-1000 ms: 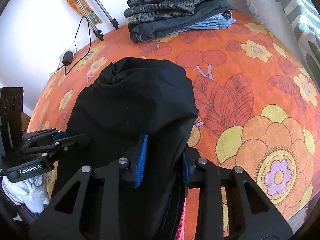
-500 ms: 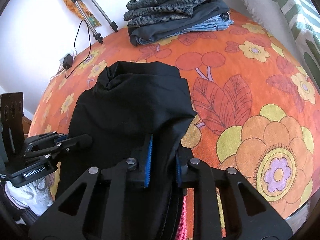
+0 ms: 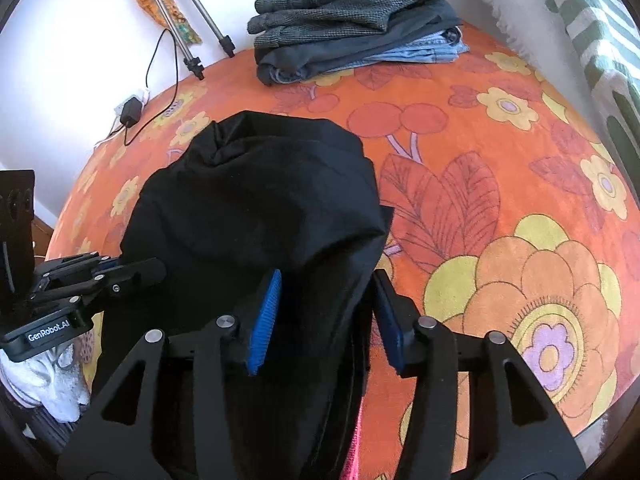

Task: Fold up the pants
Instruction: 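Close both tools on the trousers' end and lift it, then carry the folded trousers with both tools toward the clothes stack by the pillow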

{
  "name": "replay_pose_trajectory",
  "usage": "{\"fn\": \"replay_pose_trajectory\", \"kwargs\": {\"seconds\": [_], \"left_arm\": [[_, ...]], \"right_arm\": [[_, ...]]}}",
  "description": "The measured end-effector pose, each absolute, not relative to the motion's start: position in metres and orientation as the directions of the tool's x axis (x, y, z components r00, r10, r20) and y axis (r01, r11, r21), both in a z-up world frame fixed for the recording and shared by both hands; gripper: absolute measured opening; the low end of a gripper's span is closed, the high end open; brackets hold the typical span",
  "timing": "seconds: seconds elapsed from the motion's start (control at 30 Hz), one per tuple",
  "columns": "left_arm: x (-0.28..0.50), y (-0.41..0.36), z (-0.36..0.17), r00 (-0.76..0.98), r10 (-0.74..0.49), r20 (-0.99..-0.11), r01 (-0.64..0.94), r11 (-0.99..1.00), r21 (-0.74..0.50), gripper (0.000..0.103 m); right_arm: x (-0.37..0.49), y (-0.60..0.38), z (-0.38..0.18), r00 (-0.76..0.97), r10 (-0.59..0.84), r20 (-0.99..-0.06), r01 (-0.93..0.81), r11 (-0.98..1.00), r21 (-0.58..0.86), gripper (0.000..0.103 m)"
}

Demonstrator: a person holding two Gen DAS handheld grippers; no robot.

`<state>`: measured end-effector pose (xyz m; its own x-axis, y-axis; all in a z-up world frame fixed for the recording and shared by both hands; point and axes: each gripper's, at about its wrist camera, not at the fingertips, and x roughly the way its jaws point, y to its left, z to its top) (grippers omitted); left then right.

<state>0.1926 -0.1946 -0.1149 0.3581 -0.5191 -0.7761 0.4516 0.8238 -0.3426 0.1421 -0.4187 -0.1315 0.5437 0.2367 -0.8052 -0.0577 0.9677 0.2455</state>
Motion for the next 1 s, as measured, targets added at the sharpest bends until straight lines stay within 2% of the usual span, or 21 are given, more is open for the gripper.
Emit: {"fn": "replay_pose_trajectory", "kwargs": {"seconds": [0.03, 0.07, 0.1, 0.13, 0.17, 0.27, 0.57, 1.0], "left_arm": [[0.193, -0.195, -0.116, 0.356, -0.519, -0.777, 0.451, 0.824, -0.344, 0.012], [0.195, -0.194, -0.117, 0.354, -0.521, -0.777, 0.445, 0.824, -0.35, 0.014], [0.196, -0.194, -0.118, 0.351, -0.524, -0.776, 0.44, 0.824, -0.358, 0.02], [0.198, -0.193, -0.12, 0.35, -0.524, -0.776, 0.427, 0.827, -0.366, 0.024], [0.201, -0.194, -0.123, 0.345, -0.526, -0.778, 0.413, 0.829, -0.377, 0.033], [0.202, -0.2, -0.124, 0.363, -0.516, -0.776, 0.421, 0.834, -0.357, 0.033], [0.185, -0.211, -0.107, 0.441, -0.476, -0.761, 0.495, 0.836, -0.236, 0.012], [0.176, -0.206, -0.089, 0.466, -0.503, -0.728, 0.502, 0.828, -0.251, 0.008]], "right_arm": [[0.142, -0.418, -0.132, 0.548, 0.24, -0.801, -0.06, 0.967, 0.248, 0.042], [0.142, -0.418, -0.132, 0.546, 0.251, -0.799, -0.064, 0.964, 0.259, 0.032], [0.142, -0.418, -0.132, 0.542, 0.262, -0.798, -0.064, 0.96, 0.271, 0.029], [0.142, -0.418, -0.132, 0.543, 0.267, -0.796, -0.06, 0.958, 0.281, 0.027], [0.142, -0.42, -0.133, 0.541, 0.277, -0.794, -0.055, 0.954, 0.295, 0.025], [0.142, -0.42, -0.132, 0.541, 0.283, -0.792, -0.046, 0.95, 0.307, 0.022], [0.139, -0.417, -0.127, 0.554, 0.273, -0.787, -0.046, 0.953, 0.299, 0.018], [0.131, -0.408, -0.111, 0.585, 0.27, -0.765, -0.057, 0.955, 0.293, 0.014]]}}
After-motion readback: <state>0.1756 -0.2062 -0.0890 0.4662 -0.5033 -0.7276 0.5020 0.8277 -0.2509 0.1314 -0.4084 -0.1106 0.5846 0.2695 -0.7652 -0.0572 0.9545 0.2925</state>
